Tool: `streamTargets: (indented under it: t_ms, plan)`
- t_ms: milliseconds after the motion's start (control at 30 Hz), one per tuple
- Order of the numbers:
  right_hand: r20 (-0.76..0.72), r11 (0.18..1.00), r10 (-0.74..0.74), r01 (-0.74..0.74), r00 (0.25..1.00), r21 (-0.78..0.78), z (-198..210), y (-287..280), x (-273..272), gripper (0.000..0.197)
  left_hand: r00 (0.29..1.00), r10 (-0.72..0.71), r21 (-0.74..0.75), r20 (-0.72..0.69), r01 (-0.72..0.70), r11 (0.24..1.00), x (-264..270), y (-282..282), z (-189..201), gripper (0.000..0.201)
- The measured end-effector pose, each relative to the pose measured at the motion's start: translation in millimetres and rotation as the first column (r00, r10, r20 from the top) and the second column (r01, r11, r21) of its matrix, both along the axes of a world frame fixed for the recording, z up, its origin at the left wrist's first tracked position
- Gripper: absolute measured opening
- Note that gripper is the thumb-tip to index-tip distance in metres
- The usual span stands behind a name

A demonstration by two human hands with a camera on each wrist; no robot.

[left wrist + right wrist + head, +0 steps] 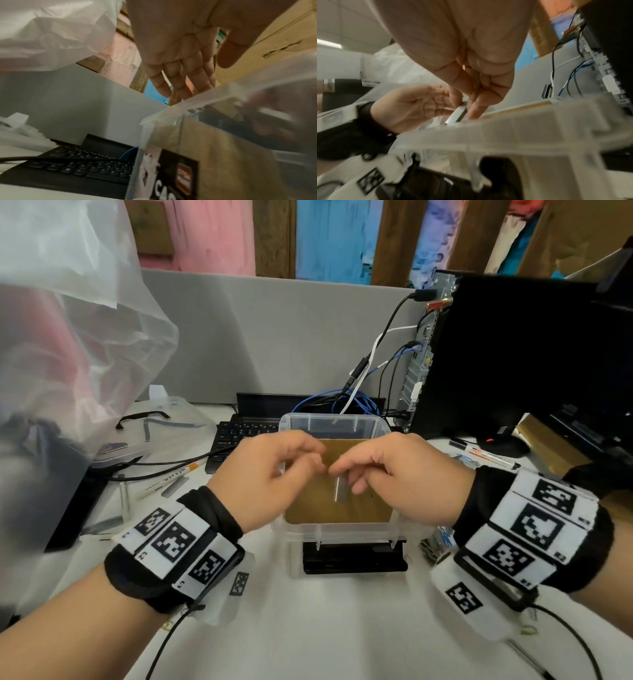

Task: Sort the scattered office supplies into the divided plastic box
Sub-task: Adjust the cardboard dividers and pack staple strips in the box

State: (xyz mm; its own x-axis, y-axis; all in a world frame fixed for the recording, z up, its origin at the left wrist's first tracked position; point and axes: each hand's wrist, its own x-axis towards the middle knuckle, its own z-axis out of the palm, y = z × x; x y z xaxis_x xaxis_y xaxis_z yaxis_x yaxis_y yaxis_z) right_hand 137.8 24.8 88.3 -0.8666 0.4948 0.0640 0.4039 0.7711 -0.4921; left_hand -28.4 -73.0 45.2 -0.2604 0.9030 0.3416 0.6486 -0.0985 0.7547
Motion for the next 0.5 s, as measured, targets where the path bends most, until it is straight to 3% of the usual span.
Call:
streamTargets:
  t_ms: [100,267,500]
  plan:
    - [0.176,0.998,0.038,-0.027,0.984,-0.062,-3.8,4.3,-13.0,0.05,0.997,0.066,0.027,-0.033,-0.065,0.998,-18.3,7.7,-6.0,0.026]
    - [0.407,0.987,0.114,-0.057,0.906,-0.148,-6.1,8.5,-34.1,0.045,0.971,0.063,-0.019,-0.229,-0.069,0.997,-31.7,24.5,-23.8,0.04]
    - [0.567,0.956,0.199,-0.031,0.799,-0.291,-19.4,15.5,-63.6,0.044,0.985,0.008,0.017,-0.171,-0.005,1.0,-37.3,27.8,-42.1,0.052]
